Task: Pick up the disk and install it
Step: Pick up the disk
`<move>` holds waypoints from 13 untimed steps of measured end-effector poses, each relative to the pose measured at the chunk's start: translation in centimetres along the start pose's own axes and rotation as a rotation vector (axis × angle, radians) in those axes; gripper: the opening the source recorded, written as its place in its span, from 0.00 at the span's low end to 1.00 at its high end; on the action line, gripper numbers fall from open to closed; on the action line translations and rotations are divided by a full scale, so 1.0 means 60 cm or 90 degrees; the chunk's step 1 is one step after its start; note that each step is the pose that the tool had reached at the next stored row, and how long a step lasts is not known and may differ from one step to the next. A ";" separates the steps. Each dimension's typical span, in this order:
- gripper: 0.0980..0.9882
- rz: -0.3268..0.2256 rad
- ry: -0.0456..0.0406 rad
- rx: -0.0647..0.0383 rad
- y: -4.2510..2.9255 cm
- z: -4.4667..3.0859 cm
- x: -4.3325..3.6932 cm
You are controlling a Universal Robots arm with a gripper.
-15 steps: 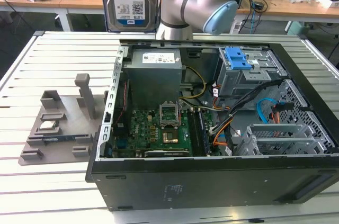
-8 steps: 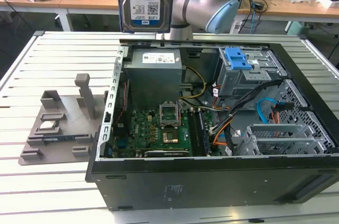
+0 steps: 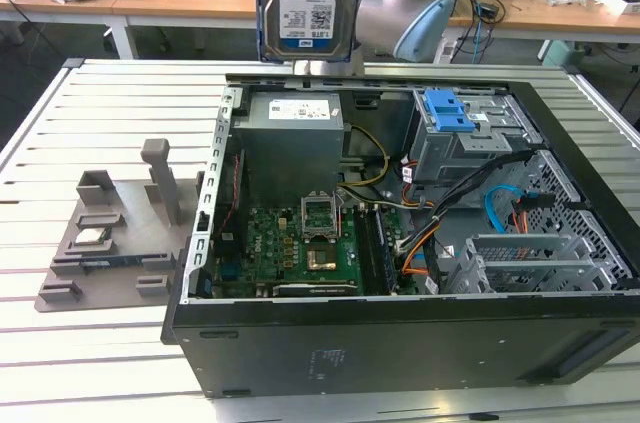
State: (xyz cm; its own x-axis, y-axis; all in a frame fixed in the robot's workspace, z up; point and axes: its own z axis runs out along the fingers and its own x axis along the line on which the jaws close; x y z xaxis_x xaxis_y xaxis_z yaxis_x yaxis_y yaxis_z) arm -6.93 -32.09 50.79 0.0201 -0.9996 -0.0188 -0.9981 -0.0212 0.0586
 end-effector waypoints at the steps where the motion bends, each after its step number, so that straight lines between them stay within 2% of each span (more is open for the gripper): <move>1: 0.30 0.000 0.0000 0.000 -0.006 0.000 0.000; 2: 0.30 0.000 0.0000 0.000 -0.011 -0.001 0.000; 4: 0.30 0.000 0.0000 0.000 -0.031 -0.002 0.001; 5: 0.30 0.000 -0.0001 0.000 -0.036 -0.002 0.002; 7: 0.30 0.000 -0.0001 0.000 -0.036 -0.002 0.008; 9: 0.30 0.000 -0.0001 0.000 -0.036 -0.002 0.025; 13: 0.30 0.000 0.0003 0.000 -0.036 -0.002 0.037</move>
State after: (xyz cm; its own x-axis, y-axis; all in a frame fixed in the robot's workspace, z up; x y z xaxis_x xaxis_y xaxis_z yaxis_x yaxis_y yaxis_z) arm -4.73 -34.24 50.76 0.0200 -0.9996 -0.0184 -0.9980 -0.0211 0.0591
